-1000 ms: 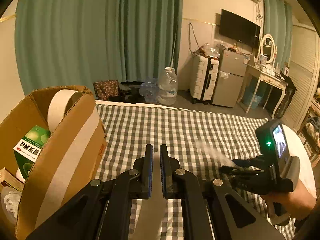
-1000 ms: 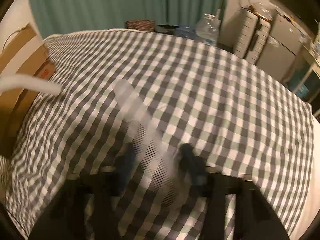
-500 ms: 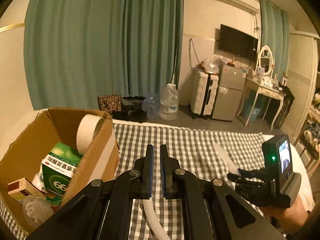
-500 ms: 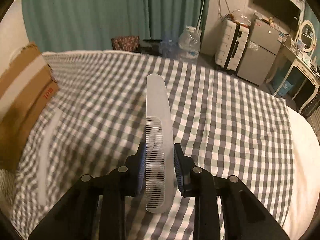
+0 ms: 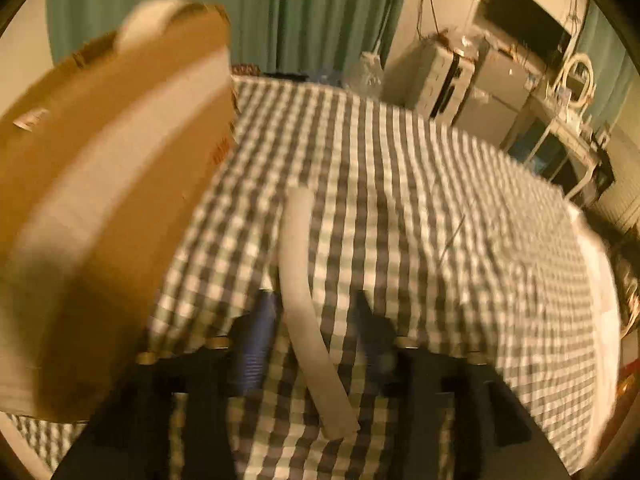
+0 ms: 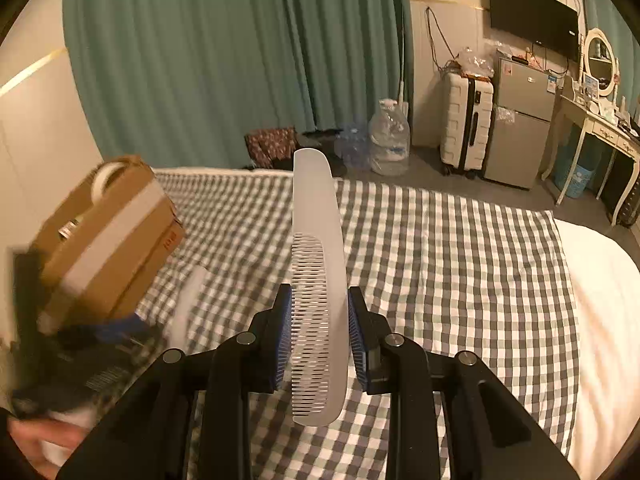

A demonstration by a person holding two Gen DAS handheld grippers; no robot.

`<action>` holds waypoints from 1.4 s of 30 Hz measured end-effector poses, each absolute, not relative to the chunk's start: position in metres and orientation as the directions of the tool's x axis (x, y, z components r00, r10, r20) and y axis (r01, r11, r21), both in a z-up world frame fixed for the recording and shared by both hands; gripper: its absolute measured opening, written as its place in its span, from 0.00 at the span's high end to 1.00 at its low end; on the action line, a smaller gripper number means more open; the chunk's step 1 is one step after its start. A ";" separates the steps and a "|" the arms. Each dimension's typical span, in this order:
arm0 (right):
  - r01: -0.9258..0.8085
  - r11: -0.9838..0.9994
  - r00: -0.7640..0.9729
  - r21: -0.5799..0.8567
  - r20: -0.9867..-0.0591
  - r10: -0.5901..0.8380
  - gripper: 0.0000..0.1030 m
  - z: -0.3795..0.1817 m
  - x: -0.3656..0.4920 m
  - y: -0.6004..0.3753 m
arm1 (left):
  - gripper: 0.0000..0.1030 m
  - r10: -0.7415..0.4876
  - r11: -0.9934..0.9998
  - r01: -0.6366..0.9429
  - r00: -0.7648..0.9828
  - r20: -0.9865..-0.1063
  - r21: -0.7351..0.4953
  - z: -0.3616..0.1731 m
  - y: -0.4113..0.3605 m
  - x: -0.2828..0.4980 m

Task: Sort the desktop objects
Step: 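Carry the white piece with the left tool while the right tool carries the comb to the box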

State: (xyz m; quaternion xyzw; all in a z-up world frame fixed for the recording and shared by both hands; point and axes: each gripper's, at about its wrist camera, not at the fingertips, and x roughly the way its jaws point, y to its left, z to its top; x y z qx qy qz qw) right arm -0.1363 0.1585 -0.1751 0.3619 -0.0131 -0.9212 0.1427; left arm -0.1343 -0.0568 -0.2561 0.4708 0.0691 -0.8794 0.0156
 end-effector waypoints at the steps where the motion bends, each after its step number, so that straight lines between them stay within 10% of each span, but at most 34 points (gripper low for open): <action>1: 0.255 -0.958 -0.701 0.135 -0.657 -0.279 0.75 -0.173 -0.137 0.158 | 0.41 0.014 -0.992 0.097 -0.530 -0.848 -0.077 -0.268 -0.053 -0.137; 8: 0.272 -0.952 -0.744 0.142 -0.596 -0.301 0.75 -0.149 -0.129 0.154 | 0.90 0.024 -0.988 0.121 -0.478 -0.878 -0.093 -0.288 -0.057 -0.131; 26: 0.319 -0.936 -0.815 0.146 -0.461 -0.350 0.75 -0.078 -0.108 0.101 | 0.92 -0.029 -0.997 0.063 -0.820 -0.572 -0.039 -0.139 -0.076 -0.107; 42: 0.417 -0.900 -0.807 0.128 -0.404 -0.431 0.75 -0.040 -0.110 0.014 | 0.91 -0.103 -0.993 0.121 -0.869 -0.485 -0.007 -0.076 -0.151 -0.085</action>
